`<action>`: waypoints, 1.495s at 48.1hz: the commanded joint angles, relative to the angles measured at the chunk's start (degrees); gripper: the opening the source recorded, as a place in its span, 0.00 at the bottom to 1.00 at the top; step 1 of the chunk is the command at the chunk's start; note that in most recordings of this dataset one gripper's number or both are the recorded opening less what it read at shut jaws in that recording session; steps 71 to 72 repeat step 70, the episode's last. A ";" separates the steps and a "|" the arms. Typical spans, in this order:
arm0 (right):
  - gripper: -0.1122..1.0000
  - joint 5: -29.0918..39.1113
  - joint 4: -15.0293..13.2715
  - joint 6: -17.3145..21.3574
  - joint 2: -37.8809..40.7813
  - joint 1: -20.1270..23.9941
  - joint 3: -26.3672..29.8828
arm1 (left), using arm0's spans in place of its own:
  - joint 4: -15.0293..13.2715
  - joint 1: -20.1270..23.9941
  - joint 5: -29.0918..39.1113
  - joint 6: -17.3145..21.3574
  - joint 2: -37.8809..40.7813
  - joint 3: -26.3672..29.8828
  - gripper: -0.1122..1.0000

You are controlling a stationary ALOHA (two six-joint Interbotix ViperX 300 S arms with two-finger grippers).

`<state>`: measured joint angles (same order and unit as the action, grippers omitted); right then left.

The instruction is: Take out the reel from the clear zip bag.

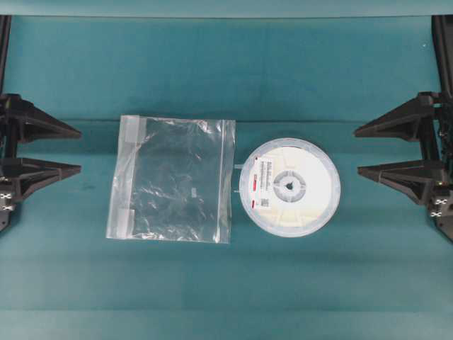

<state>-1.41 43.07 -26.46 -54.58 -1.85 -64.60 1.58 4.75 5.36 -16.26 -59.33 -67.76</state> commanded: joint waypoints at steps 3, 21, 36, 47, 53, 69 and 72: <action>0.93 -0.18 -0.09 -0.62 0.18 0.00 0.53 | 0.18 -0.09 -0.26 0.09 0.18 1.32 0.88; 0.93 -0.18 -0.09 -0.62 0.18 0.00 0.53 | 0.18 -0.09 -0.26 0.09 0.26 1.32 0.88; 0.93 -0.09 -0.09 -0.62 0.26 0.00 0.53 | 0.18 -0.09 -0.26 0.09 0.09 1.41 0.88; 0.93 0.35 -0.09 -0.44 0.18 0.00 0.53 | 0.18 0.00 -0.26 0.09 0.18 1.32 0.88; 0.93 0.35 -0.09 -0.44 0.18 0.00 0.53 | 0.18 -0.09 -0.26 0.09 0.00 1.32 0.88; 0.93 1.32 -0.09 -0.26 0.18 0.09 0.53 | 0.18 -0.09 -0.26 0.09 0.00 1.32 0.88; 0.93 1.49 -0.09 -0.18 0.18 0.00 0.53 | 0.18 -0.09 -0.26 0.09 0.00 1.32 0.88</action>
